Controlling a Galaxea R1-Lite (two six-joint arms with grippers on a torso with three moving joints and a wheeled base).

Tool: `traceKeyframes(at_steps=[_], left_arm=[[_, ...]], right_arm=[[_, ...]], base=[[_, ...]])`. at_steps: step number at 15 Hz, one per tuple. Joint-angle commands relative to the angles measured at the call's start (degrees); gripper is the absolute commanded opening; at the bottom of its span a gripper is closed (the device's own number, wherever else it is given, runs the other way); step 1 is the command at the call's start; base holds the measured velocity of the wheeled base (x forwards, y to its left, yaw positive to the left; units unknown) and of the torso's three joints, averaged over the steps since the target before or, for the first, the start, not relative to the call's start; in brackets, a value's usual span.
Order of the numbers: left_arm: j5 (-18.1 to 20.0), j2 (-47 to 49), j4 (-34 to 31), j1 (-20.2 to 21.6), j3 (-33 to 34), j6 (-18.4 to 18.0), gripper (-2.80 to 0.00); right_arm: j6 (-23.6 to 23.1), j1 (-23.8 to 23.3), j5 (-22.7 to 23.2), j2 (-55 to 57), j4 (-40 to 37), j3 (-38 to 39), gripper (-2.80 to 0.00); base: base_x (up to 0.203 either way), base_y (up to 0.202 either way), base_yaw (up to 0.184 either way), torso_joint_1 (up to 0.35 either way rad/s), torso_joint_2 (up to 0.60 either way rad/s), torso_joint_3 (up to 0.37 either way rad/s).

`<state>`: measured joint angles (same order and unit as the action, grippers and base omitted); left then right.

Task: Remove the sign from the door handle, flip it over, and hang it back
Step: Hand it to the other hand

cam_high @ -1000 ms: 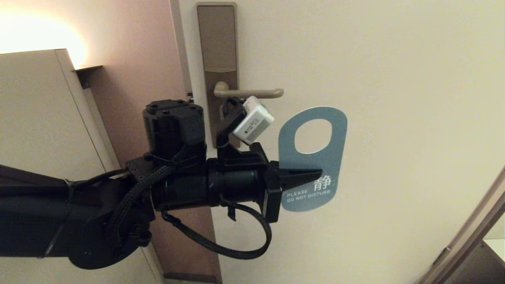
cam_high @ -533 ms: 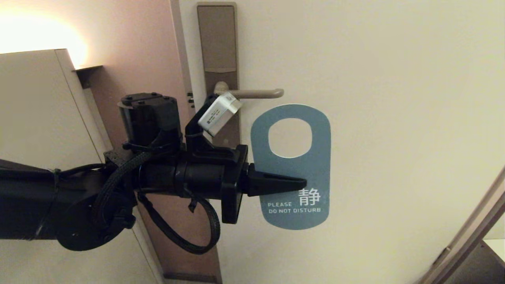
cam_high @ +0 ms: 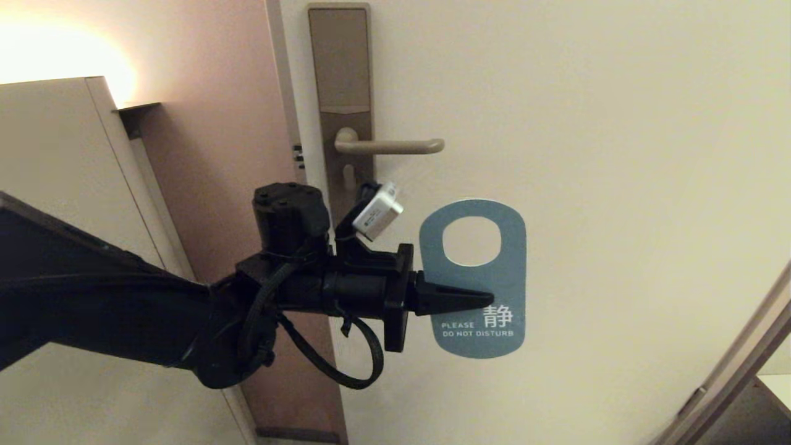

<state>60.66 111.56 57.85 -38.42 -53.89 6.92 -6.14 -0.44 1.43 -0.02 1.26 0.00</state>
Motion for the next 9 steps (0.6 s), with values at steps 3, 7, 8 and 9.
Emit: traceKeyframes(at_steps=[3, 7, 8, 9], left_arm=[[0.25, 3.49, 0.35, -0.16, -2.0, 0.2, -2.8], [0.07, 4.01, 0.51, -0.25, -2.36, 0.2, -2.8], [0.03, 3.88, 0.51, -0.21, -2.36, 0.2, -2.8], [-0.02, 3.71, 0.51, -0.16, -2.36, 0.2, -2.8]], right_arm=[[-0.34, 0.0, -0.02, 0.92, -0.73, 0.0, -2.8], [-0.27, 0.0, -0.02, 3.22, -0.73, 0.0, -2.8], [-0.27, 0.0, -0.02, 3.24, -0.73, 0.0, -2.8], [-0.27, 0.0, -0.02, 3.19, -0.73, 0.0, -2.8]], base=[[0.0, 0.0, 0.0, 0.0, 0.0, 0.0], [0.0, 0.0, 0.0, 0.0, 0.0, 0.0], [0.0, 0.0, 0.0, 0.0, 0.0, 0.0], [0.0, 0.0, 0.0, 0.0, 0.0, 0.0]])
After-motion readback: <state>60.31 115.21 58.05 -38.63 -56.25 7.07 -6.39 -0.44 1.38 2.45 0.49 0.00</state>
